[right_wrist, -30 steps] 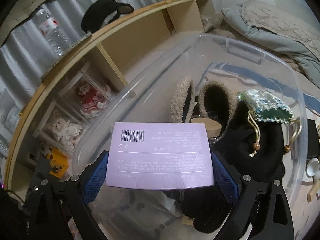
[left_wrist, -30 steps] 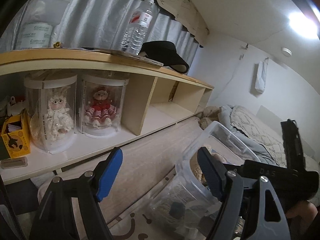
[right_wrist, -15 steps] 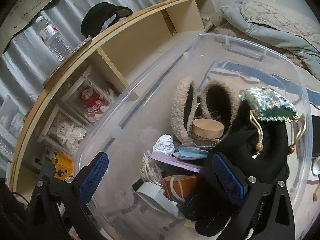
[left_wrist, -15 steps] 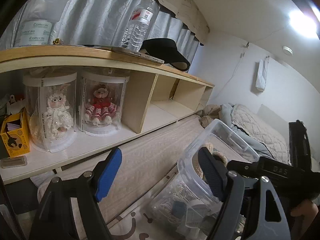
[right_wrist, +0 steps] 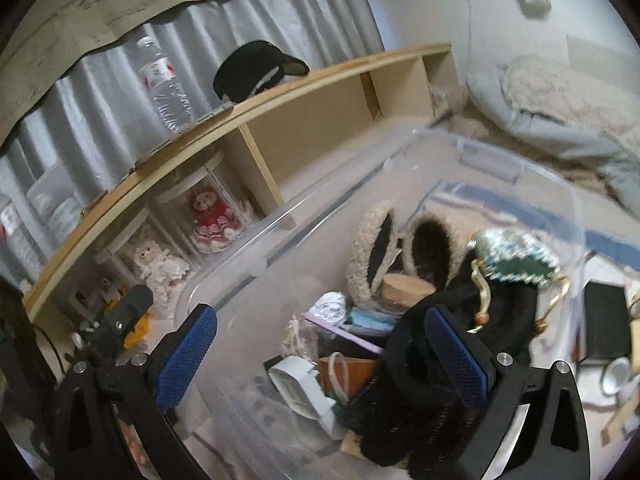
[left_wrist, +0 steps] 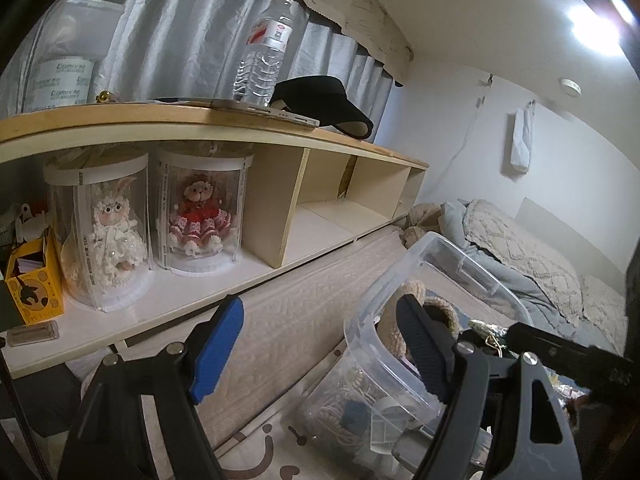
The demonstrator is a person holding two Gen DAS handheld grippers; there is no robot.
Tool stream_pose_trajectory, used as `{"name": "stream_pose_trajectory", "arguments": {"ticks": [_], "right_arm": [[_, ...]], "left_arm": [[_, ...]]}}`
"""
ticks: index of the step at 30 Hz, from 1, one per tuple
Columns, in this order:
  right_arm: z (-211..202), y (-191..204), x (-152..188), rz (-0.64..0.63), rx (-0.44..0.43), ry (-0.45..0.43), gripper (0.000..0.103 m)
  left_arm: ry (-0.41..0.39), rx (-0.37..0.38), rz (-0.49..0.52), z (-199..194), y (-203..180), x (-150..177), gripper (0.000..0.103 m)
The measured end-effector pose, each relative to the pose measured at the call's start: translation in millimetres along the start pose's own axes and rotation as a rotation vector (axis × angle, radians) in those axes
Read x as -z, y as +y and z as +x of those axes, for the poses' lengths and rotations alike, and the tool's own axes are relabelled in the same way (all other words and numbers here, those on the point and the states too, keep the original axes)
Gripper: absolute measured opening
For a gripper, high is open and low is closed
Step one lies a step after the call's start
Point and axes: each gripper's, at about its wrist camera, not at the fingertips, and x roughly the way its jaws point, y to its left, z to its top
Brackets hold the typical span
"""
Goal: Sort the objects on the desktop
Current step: 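Open the left tool to drop the white lint roller into the bin, then withdraw both open tools from the bin back toward the bed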
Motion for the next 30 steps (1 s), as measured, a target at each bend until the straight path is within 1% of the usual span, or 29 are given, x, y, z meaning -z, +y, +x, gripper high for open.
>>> {"name": "stream_pose_trajectory", "arguments": {"ticks": [3, 6, 7, 9, 12, 14, 15, 16, 21, 25, 27, 30], "right_arm": [[-12, -2, 2, -0.029, 0.024, -0.047, 0.103], [-26, -6, 6, -0.045, 0.061, -0.121, 0.103], [-30, -7, 7, -0.053, 0.070, -0.136, 0.103], [-36, -11, 9, -0.059, 0.085, -0.155, 0.103], [-44, -20, 12, -0.050, 0.093, -0.173, 0.103], [-47, -25, 14, -0.043, 0.096, -0.182, 0.103], [-49, -28, 16, -0.040, 0.099, -0.189, 0.103], [-50, -31, 18, -0.040, 0.102, -0.191, 0.103], [-59, -43, 30, -0.052, 0.146, -0.201, 0.103], [-73, -52, 37, -0.056, 0.177, -0.221, 0.103], [-82, -56, 41, -0.057, 0.197, -0.231, 0.103], [-95, -62, 45, -0.054, 0.219, -0.233, 0.103]], "left_arm": [[-0.003, 0.000, 0.011, -1, -4, 1, 0.087], [-0.007, -0.011, 0.021, -1, -7, 0, 0.089], [-0.007, -0.015, 0.022, -2, -8, 0, 0.093], [-0.012, -0.023, 0.029, -2, -10, 1, 0.096], [-0.007, -0.002, 0.033, -2, -14, 1, 0.097], [-0.006, -0.002, 0.042, -3, -18, 1, 0.098], [-0.007, -0.010, 0.052, -3, -20, 1, 0.102], [-0.010, -0.006, 0.059, -4, -23, 1, 0.103], [0.000, 0.072, 0.076, -9, -38, 1, 0.103], [0.005, 0.097, 0.117, -13, -54, 5, 0.103], [0.017, 0.108, 0.139, -14, -62, 9, 0.103], [0.052, 0.155, 0.152, -16, -72, 13, 0.103]]}}
